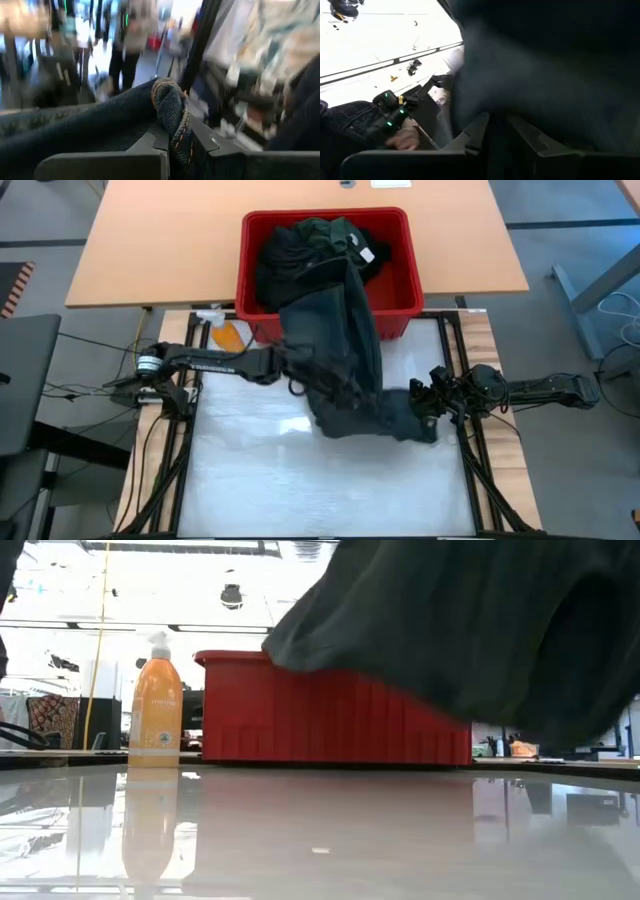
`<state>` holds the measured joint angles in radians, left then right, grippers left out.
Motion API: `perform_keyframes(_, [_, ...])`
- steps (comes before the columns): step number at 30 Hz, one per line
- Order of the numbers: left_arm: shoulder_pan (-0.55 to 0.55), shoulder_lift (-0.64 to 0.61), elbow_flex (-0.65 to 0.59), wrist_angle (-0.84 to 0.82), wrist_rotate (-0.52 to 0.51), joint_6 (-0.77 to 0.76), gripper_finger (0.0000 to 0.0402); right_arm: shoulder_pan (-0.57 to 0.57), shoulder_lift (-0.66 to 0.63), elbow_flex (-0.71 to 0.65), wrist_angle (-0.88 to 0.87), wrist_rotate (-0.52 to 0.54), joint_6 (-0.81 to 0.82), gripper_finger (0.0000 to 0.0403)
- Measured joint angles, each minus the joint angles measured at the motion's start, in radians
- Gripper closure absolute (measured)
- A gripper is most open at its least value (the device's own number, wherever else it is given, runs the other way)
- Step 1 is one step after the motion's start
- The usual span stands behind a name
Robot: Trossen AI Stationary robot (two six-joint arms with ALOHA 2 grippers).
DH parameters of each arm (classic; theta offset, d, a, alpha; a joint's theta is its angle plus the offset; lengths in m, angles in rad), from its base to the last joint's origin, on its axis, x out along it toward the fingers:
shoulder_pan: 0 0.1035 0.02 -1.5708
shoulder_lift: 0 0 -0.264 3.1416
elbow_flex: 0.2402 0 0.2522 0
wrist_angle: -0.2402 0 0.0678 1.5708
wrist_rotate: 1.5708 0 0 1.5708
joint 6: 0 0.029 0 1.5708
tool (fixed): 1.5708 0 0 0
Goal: Fold laundry
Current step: Remove the blue pants from the red bin
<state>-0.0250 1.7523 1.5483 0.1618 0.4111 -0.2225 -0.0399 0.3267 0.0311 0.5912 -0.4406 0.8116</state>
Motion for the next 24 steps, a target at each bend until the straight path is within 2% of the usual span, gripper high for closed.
perform_keyframes(3, [-0.055, -0.005, -0.064, -0.13, -0.163, 0.017, 0.0393, 0.0, -0.002, 0.0, -0.004, -0.04, 0.0, 0.0316])
perform_keyframes(6, [-0.099, -0.003, -0.225, -0.132, -0.22, -0.113, 0.0394, 0.004, 0.0, 0.0, -0.032, -0.061, 0.0, 0.0316])
perform_keyframes(7, [-0.113, -0.003, -0.293, -0.082, -0.225, -0.187, 0.0394, 0.009, 0.0, 0.0, -0.045, -0.06, 0.0, 0.0316])
perform_keyframes(11, [-0.166, -0.015, -0.587, 0.309, -0.266, -0.437, 0.0394, 0.04, 0.001, 0.0, -0.066, -0.036, 0.001, 0.0316])
perform_keyframes(14, [-0.242, -0.042, -0.772, 0.501, -0.373, -0.575, 0.0395, 0.086, 0.007, 0.0, -0.064, 0.049, 0.011, 0.0316])
perform_keyframes(18, [-0.387, -0.065, -0.955, 0.633, -0.55, -0.704, 0.0395, 0.179, 0.024, 0.0, -0.061, 0.225, 0.003, 0.0316])
perform_keyframes(21, [-0.499, -0.07, -1.021, 0.667, -0.661, -0.774, 0.0395, 0.253, 0.061, 0.0, -0.057, 0.385, 0.001, 0.0316])
perform_keyframes(24, [-0.58, -0.07, -1.044, 0.631, -0.761, -0.781, 0.0394, 0.317, 0.12, 0.01, -0.061, 0.523, -0.029, 0.0316])
